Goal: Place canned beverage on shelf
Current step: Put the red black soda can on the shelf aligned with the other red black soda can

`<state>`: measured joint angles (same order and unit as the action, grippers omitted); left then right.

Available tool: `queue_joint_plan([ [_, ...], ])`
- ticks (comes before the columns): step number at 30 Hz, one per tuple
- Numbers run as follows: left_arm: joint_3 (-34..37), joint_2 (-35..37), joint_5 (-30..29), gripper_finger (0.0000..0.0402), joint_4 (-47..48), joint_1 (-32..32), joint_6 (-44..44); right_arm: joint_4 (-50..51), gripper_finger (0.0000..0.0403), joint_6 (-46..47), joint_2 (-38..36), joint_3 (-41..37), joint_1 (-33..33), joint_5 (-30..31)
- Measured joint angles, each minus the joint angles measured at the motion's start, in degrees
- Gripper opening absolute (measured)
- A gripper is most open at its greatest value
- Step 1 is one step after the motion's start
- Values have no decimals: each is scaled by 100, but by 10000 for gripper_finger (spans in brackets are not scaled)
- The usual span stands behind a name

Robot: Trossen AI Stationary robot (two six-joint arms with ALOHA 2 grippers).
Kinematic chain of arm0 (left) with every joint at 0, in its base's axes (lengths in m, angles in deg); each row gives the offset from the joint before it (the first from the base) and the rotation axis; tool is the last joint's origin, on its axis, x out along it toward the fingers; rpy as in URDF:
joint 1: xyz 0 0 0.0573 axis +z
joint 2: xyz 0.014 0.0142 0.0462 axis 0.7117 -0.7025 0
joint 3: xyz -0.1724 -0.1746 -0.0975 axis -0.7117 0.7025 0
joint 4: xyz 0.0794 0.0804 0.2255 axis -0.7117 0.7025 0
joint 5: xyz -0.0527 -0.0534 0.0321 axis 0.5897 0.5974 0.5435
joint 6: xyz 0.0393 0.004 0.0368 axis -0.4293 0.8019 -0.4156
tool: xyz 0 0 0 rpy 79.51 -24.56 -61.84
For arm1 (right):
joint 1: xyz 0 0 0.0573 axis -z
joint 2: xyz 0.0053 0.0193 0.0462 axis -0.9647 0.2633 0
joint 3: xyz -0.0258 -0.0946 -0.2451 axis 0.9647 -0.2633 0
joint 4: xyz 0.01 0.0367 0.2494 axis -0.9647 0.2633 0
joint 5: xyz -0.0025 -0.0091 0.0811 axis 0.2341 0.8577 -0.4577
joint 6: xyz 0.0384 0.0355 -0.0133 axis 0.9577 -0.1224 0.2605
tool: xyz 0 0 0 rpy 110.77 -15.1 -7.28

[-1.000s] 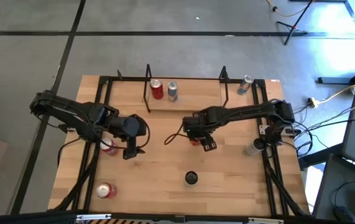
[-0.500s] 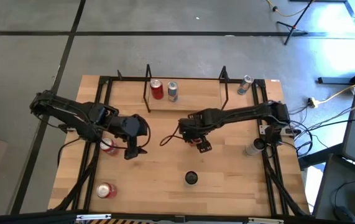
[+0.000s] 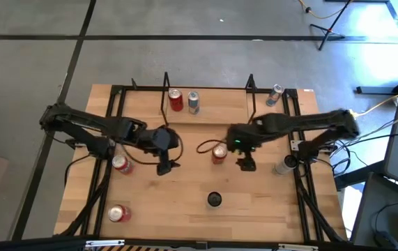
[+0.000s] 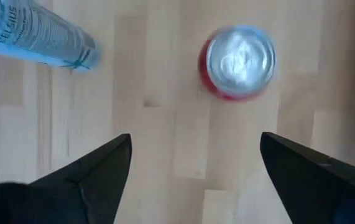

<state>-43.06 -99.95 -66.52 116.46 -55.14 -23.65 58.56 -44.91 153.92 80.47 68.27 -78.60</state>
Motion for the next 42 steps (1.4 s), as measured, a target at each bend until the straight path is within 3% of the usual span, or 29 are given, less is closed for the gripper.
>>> queue_joint_plan([
  [8, 0, -1012, 244, 379, -1211, 721, 489, -1560, 342, 1051, -1035, -2017, -412, 294],
  [12, -90, -1573, -178, 379, -1611, 971, 890, -1979, 342, 1207, -1069, -2624, -401, 752],
  [17, -318, -2172, -649, 379, -1697, 1174, 1046, -2673, 342, 1229, -1067, -3144, -401, 912],
  [21, -337, -2508, -668, 379, -2216, 1203, 1076, -3215, 342, 1231, -1067, -3281, -401, 1005],
  [28, -345, -2716, -781, 379, -2580, 1202, 1049, -3989, 342, 1342, -1008, -3286, -399, 2103],
  [42, -345, -2698, -370, 378, -2395, 911, 901, -4289, 342, 1022, -565, -3286, -331, 2112],
])
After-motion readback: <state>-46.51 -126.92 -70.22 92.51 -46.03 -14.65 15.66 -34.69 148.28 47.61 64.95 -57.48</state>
